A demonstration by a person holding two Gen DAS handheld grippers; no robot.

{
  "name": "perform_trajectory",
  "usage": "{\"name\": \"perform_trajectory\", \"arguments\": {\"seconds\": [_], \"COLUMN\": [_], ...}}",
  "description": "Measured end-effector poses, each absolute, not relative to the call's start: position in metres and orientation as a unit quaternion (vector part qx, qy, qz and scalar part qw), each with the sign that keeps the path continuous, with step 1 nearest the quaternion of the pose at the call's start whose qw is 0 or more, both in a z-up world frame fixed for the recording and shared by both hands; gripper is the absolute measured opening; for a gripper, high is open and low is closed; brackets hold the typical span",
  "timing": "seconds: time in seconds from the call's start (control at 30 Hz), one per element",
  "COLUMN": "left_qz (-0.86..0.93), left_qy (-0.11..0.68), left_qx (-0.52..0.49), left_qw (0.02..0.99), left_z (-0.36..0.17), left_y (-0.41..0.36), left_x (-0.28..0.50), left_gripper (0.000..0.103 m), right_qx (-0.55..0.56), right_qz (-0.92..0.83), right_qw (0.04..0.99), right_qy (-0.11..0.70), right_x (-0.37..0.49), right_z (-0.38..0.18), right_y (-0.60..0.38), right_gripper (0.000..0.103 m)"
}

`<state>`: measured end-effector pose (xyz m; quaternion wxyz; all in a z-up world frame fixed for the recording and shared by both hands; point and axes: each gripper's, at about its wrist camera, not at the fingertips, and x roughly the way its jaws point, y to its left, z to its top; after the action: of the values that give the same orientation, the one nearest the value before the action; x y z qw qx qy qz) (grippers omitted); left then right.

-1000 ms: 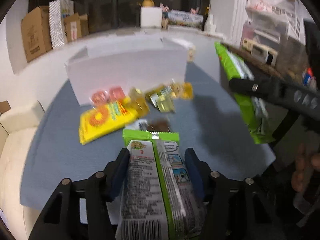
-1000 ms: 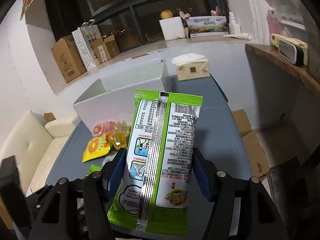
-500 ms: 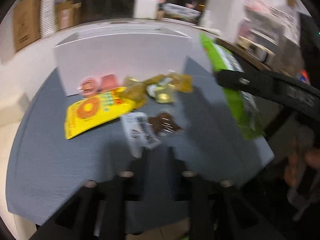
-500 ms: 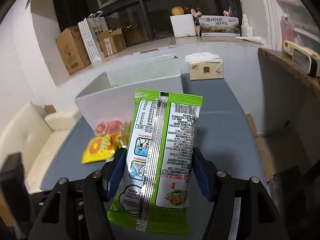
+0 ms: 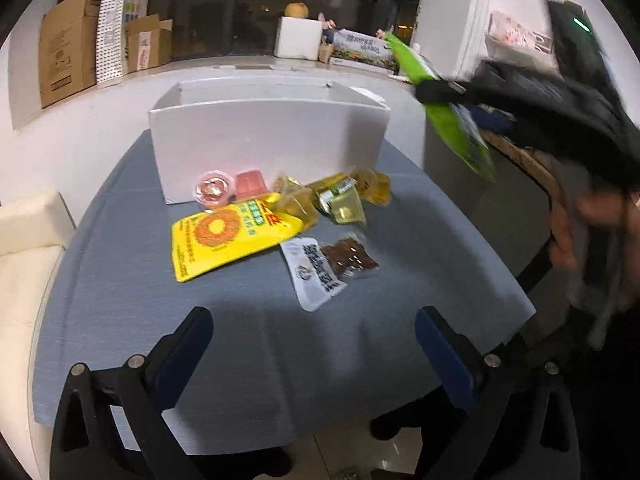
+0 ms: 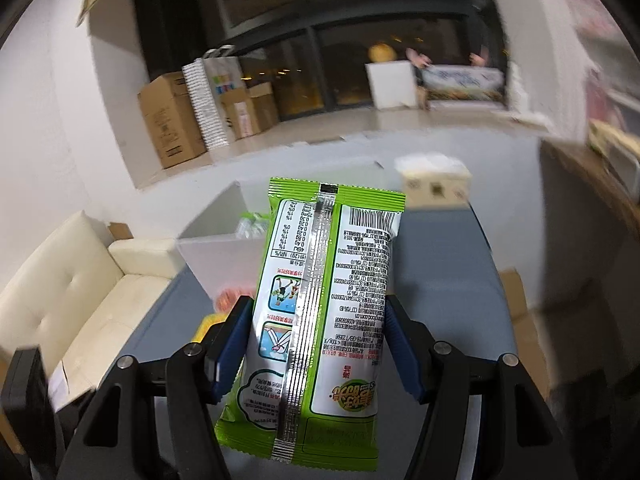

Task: Organize snacks
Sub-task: 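Lower both green stick packets into the white box and open both grippers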

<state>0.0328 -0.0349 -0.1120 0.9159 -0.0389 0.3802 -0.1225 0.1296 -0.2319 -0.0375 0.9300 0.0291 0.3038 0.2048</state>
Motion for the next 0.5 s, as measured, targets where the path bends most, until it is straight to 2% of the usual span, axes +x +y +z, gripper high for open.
{"name": "perform_trajectory", "arguments": {"seconds": [0.27,0.5], "left_qz": [-0.084,-0.058], "left_qy": [0.369,0.35], "left_qx": [-0.037,-0.041], "left_qw": [0.925,0.934], "left_z": [-0.098,-0.078], "left_y": [-0.004,0.023], "left_x": [0.05,0.075], "left_gripper": [0.103,0.103], "right_qx": [0.014,-0.007], "right_qz": [0.226,0.213], "right_qw": [0.914,0.903], "right_qy": [0.337,0.374], "right_x": [0.241,0.305], "right_z": [-0.018,-0.033], "right_y": [-0.172,-0.136], "right_gripper": [0.069,0.07]}}
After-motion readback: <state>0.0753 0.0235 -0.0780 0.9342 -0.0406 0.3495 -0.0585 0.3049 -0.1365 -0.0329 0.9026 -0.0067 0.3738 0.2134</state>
